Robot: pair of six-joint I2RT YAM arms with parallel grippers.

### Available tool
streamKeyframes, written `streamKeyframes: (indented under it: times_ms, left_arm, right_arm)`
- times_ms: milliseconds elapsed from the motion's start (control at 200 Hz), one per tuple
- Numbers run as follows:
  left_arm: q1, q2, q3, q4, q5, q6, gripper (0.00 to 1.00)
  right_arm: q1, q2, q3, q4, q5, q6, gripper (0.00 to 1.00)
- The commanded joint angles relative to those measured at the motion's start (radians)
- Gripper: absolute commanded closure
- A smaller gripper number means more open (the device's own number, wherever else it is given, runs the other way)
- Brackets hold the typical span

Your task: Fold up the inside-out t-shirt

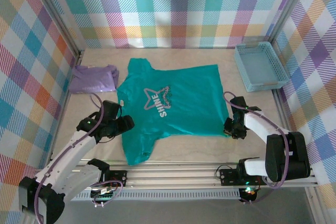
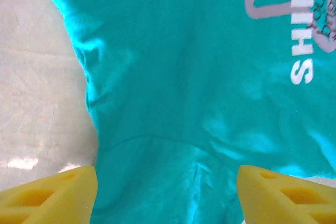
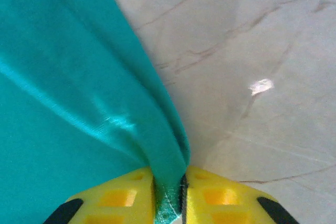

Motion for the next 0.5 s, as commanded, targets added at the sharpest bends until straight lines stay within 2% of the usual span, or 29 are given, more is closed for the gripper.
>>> streamKeyframes:
  times_ms: [0, 95, 305, 495]
  left_arm:
    - [-0.067, -0.006, -0.011, -0.113, -0.05, -0.085, 0.3]
    - [-0.135, -0.005, -0.039, -0.152, -0.065, -0.155, 0.3]
    - [-0.31, -0.003, -0.103, -0.22, -0.06, -0.319, 0.33]
    - [-0.412, 0.001, -0.188, -0.202, 0.009, -0.402, 0.45]
  right_arm:
    - [0.004, -0.011, 0.009, 0.025, -0.032, -0.008, 0.87]
    - [0.004, -0.035, 0.012, 0.037, -0.041, -0.019, 0.92]
    - [0.004, -0.085, 0.002, 0.058, -0.078, -0.037, 0.95]
    - [0.004, -0.127, -0.004, 0.064, -0.097, -0.059, 0.95]
